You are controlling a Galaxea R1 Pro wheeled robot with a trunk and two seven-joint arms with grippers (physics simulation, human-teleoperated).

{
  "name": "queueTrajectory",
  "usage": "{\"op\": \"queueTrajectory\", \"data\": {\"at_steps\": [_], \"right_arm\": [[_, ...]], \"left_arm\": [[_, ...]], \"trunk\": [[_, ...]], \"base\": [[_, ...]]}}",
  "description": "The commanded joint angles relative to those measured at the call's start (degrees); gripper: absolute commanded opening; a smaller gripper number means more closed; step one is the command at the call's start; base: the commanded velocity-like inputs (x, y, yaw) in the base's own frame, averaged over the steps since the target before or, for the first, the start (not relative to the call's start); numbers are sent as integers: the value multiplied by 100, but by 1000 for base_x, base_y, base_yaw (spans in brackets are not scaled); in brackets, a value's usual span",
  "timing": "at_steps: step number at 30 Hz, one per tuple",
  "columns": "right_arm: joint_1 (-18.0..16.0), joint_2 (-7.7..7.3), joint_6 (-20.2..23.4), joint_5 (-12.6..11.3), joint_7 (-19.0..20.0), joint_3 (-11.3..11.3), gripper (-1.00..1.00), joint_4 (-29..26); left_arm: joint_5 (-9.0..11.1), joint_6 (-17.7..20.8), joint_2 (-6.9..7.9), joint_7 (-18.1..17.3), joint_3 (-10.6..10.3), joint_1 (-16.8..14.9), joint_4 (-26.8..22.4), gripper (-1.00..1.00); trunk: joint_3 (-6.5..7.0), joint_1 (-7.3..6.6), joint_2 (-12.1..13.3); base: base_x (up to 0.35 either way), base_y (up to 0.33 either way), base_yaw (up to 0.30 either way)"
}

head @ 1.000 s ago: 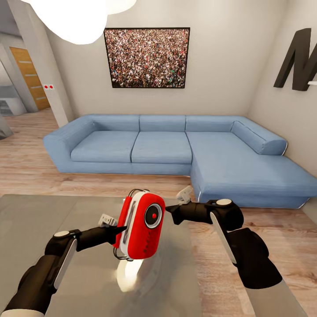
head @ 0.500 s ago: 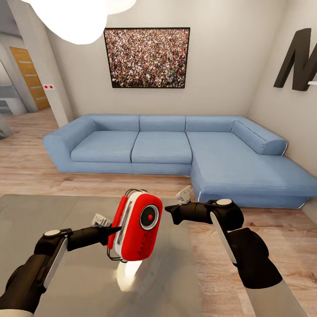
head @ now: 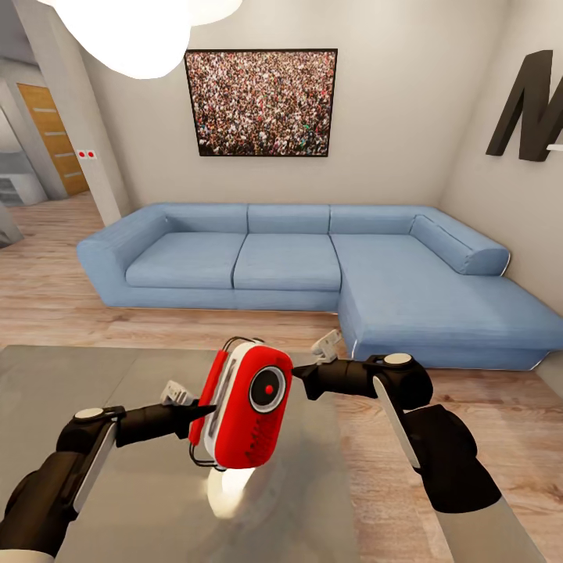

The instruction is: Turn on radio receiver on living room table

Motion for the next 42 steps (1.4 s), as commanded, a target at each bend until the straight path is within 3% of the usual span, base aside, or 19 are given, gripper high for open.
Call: {"op": "queueTrajectory", "data": {"at_steps": [1,6,9,10,17,22,27,32,38,42], "right_arm": [[0,1,0,-4,0,0,-100,0],[0,-1,0,-73,4,0,-100,0],[0,2,0,-81,4,0,-100,0],[0,3,0,-88,7,0,-100,0],[0,3,0,-90,9,1,-100,0],[0,3,3,-90,9,0,-100,0],[0,3,8,-111,9,0,-100,0],[0,-3,14,-423,9,0,-100,2],[0,-5,17,-625,9,0,-100,3],[0,-6,18,-918,9,4,-100,7]], "left_arm": [[33,7,2,-14,1,-2,-3,-100],[26,7,45,-310,8,0,-3,-100],[30,7,176,-386,4,0,-3,-100],[32,7,217,-588,8,-1,-3,-100],[32,7,230,-761,246,2,-3,-100],[32,11,230,-1068,295,1,-12,-100],[34,17,226,-1125,299,2,-19,-100],[46,24,210,-1181,293,1,-20,-100],[49,32,181,-1193,291,-2,-37,-100],[53,37,174,-1196,293,-2,-64,-100]], "trunk": [[0,0,0],[0,0,0],[0,0,0],[0,0,0],[0,0,0],[0,0,0],[0,0,0],[0,0,0],[0,0,0],[0,0,0]], "base": [[0,0,0],[0,0,0],[0,0,0],[0,0,0],[0,0,0],[0,0,0],[0,0,0],[0,0,0],[0,0,0],[0,0,0]]}}
